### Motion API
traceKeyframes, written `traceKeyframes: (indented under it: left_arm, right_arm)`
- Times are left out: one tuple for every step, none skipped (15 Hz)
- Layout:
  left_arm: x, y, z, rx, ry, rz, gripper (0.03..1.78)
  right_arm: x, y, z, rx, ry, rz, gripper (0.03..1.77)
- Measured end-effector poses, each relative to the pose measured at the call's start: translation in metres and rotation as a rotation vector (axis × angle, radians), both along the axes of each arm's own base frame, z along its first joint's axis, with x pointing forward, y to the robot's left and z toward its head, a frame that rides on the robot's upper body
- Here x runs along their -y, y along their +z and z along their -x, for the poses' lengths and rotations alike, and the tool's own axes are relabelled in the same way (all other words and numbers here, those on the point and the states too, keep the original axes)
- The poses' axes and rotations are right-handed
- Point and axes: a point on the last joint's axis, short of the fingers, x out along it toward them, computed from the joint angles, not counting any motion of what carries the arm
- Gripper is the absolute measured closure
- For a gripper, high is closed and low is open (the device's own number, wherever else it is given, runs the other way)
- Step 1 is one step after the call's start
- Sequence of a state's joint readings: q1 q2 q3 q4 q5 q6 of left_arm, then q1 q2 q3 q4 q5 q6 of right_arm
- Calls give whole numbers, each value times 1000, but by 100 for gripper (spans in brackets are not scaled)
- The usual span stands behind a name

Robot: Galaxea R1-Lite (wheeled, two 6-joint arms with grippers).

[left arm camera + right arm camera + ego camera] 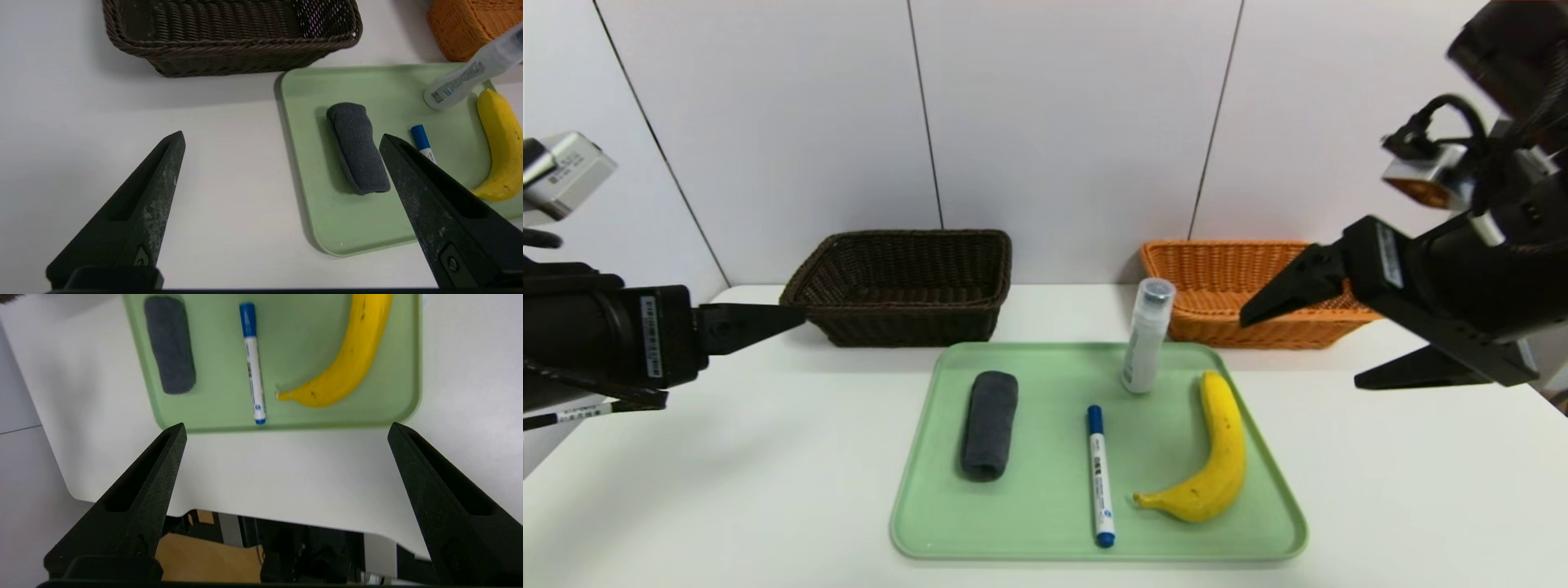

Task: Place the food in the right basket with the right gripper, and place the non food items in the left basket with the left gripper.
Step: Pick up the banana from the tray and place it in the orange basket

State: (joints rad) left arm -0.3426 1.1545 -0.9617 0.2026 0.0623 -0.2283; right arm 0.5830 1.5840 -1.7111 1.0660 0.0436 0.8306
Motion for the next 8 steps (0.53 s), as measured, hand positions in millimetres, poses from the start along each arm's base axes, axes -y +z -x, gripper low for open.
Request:
traceKeyframes:
  left_arm:
    - [7, -4, -1, -41, -22, 5, 12]
    - [12, -8, -1, -75, -40, 13, 12]
    - [16, -9, -1, -90, -54, 17, 12]
    - [18, -10, -1, -91, -68, 15, 12]
    - [19, -11, -1, -97, -76, 12, 12]
    - [20, -12, -1, -99, -81, 12, 12]
    - [21, -12, -2, -100, -85, 11, 12]
    - [22, -13, -3, -102, -88, 14, 12]
  right_arm:
    - [-8, -8, -5, -62, -3, -3, 10]
    - [-13, -15, -10, -109, 8, -10, 10]
    - [-18, -20, -15, -141, 19, -9, 10]
    - [-21, -25, -19, -158, 22, -2, 10]
    - [-24, -29, -23, -171, 22, 9, 10]
    - [-27, -34, -27, -184, 19, 22, 10]
    - [-29, -39, -31, -202, 15, 38, 10]
    - [-31, -45, -34, -228, 9, 63, 10]
